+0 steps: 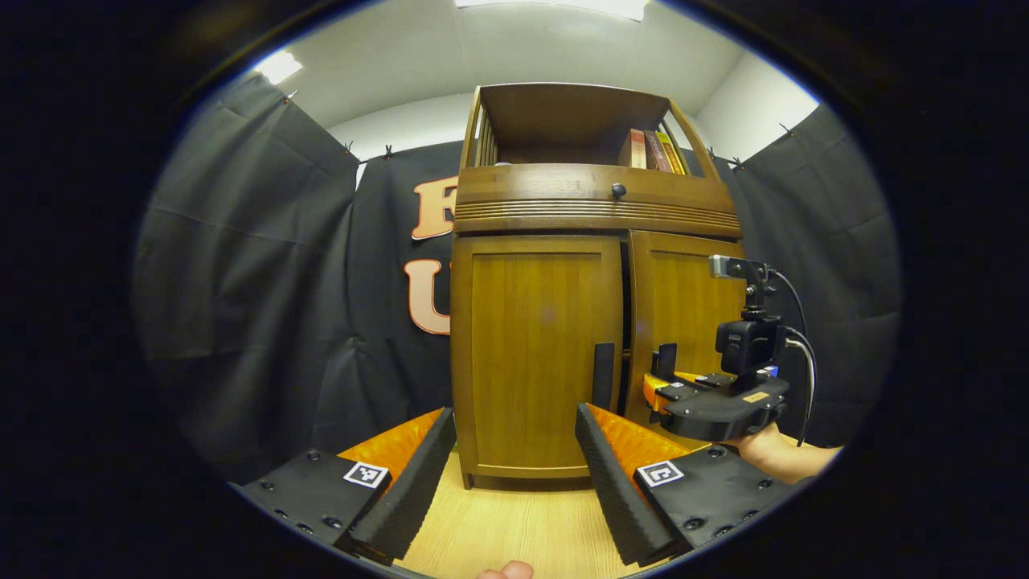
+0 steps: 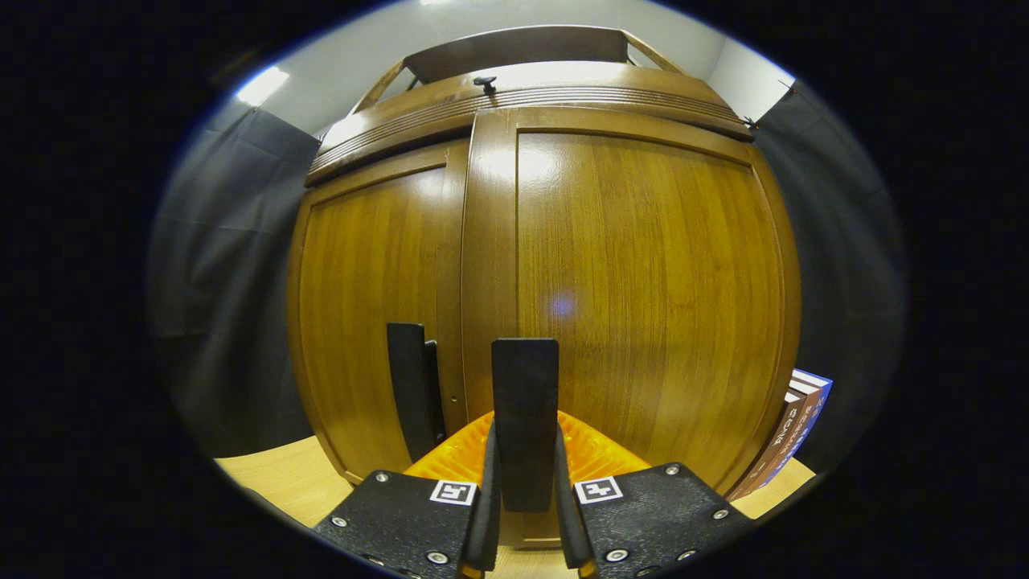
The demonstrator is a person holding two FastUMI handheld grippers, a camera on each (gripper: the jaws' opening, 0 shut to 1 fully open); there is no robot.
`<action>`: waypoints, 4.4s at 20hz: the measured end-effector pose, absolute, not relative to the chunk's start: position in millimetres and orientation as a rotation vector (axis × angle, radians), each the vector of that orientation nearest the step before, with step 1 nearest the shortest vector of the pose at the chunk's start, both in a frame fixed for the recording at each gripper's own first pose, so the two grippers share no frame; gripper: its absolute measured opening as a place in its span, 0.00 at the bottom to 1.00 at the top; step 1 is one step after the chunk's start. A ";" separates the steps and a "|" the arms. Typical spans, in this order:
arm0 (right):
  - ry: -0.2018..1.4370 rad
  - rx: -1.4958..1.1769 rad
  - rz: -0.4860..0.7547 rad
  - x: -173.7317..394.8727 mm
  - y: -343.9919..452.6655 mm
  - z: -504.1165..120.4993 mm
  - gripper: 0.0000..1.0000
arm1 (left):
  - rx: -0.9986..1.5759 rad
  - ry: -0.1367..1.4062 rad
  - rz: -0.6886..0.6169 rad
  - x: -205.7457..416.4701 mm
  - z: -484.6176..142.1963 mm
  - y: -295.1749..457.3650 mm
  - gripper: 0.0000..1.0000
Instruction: Open the right door of the double-door shoe cabinet with the right hand, and open the left door with the left hand.
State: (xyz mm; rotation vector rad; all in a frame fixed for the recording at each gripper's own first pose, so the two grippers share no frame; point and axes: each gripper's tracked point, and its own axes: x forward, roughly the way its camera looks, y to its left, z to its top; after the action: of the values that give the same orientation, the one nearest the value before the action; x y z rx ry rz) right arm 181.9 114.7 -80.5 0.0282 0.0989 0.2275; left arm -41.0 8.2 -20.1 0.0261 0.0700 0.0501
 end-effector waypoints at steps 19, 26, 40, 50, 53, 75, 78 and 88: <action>0.136 0.099 0.266 50.8 18.5 -68.2 0.30 | 0.036 0.048 -0.033 -42.5 -21.0 -67.9 0.95; 0.188 0.126 0.195 28.1 -21.5 -83.1 0.28 | 0.029 0.051 -0.081 -40.2 -25.2 -93.2 0.95; 0.179 0.033 0.031 15.7 -134.1 -84.7 0.22 | 0.004 0.038 -0.099 -42.0 -23.2 -100.4 0.94; 0.184 0.070 0.148 13.9 -173.8 -82.9 0.06 | 0.018 0.055 -0.060 -45.6 -29.6 -81.5 0.94; 0.185 0.065 0.109 1.6 -185.1 -76.7 0.05 | 0.020 0.063 -0.030 -48.2 -33.4 -71.1 0.94; 0.105 0.153 0.064 -31.8 -66.5 -27.9 0.27 | 0.014 0.027 -0.153 126.6 -60.5 -92.2 0.95; 0.110 0.101 0.063 -39.9 -62.5 -31.7 0.73 | 0.049 0.004 -0.072 153.5 -60.1 -79.5 0.96; 0.217 0.059 0.069 -64.1 -47.8 -72.4 0.92 | 0.055 0.104 -0.081 196.5 -104.8 -81.8 0.95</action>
State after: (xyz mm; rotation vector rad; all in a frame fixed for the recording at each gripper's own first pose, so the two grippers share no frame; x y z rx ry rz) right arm -64.1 -47.8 -72.4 0.0592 0.2166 0.0693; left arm 196.5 -81.8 -104.8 0.0548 0.1044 -0.0813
